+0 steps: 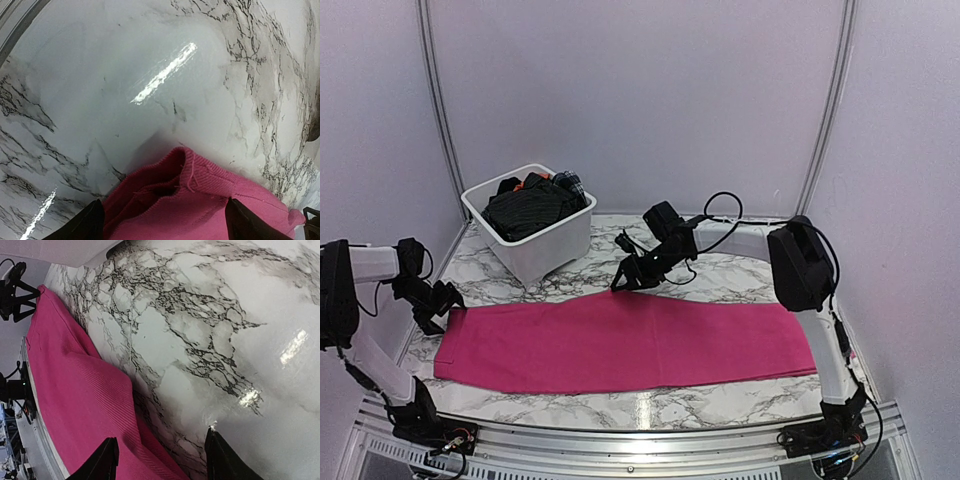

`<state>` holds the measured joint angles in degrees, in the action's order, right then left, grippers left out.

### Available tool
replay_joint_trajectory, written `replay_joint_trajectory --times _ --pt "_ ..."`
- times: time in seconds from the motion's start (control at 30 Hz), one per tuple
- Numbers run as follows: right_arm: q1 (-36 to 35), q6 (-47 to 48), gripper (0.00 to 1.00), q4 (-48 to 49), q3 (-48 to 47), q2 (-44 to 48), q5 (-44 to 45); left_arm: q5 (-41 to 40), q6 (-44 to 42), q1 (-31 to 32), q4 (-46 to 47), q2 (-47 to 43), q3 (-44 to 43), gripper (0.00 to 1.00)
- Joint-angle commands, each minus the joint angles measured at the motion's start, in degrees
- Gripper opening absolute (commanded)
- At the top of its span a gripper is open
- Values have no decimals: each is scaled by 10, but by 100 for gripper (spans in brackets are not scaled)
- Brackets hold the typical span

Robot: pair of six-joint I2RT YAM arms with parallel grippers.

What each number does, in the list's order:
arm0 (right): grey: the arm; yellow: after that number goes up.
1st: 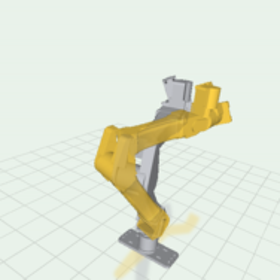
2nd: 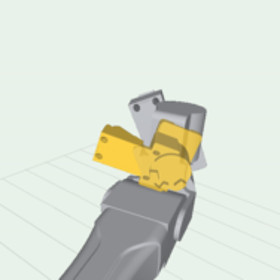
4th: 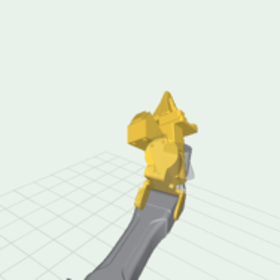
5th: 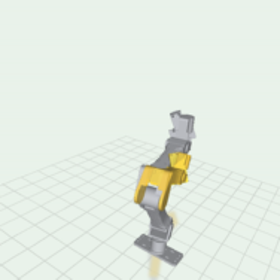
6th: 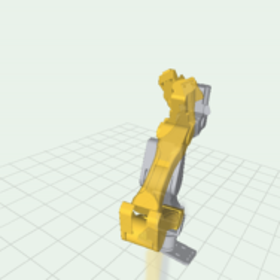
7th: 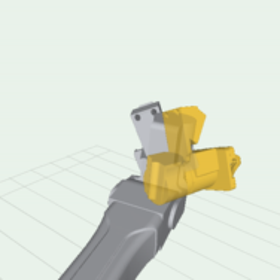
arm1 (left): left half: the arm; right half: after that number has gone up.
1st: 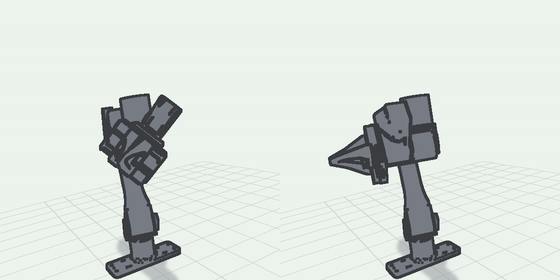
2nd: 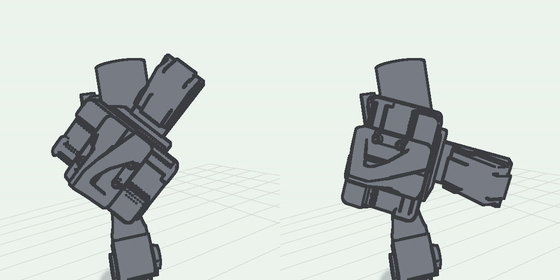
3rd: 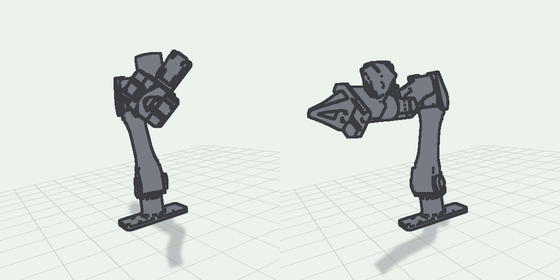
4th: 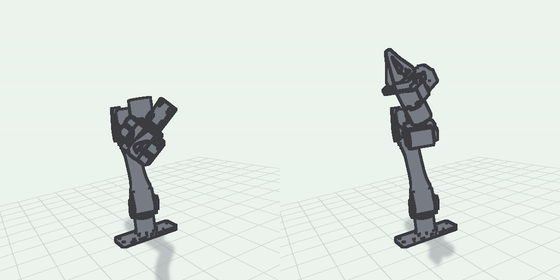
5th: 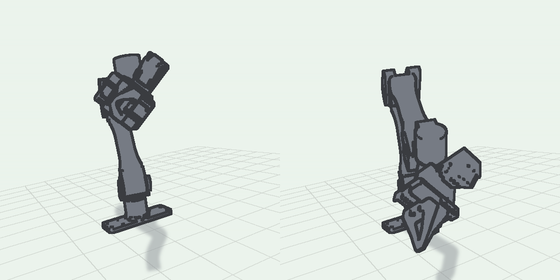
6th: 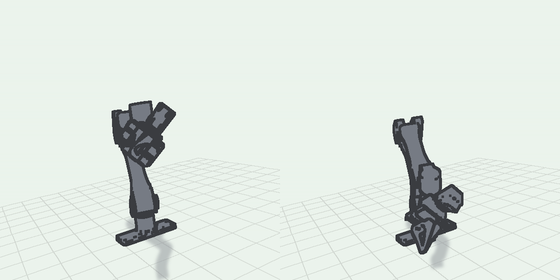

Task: Fold and stack the mixed laundry pile
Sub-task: Adjust the rectangle-folded trousers at the center of the board.

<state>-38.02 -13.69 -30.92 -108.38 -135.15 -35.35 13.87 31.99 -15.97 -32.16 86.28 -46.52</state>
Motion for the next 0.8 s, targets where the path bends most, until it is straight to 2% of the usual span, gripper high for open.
replay_joint_trajectory --times 0.0,0.23,0.33,0.5,0.57,0.67,0.77 --pt "-8 -14 52 9 -50 -25 -24 5 -18 -4 -4 10 -15 87" --pt "-18 -17 33 6 -75 -38 -50 6 -26 -4 -3 10 -4 78" --pt "-19 -19 27 6 -71 -39 -54 -16 -31 -4 -3 5 -4 78" --pt "-16 -16 0 -1 -61 -40 -27 -11 -48 -4 4 26 -14 80" --pt "-11 -26 0 4 -52 -38 -16 13 -61 -4 7 40 -18 78" --pt "0 -49 0 24 -36 -36 -4 34 -77 -3 7 39 -19 71" --pt "8 -65 0 23 -33 -43 11 60 -76 -4 12 16 -11 70"
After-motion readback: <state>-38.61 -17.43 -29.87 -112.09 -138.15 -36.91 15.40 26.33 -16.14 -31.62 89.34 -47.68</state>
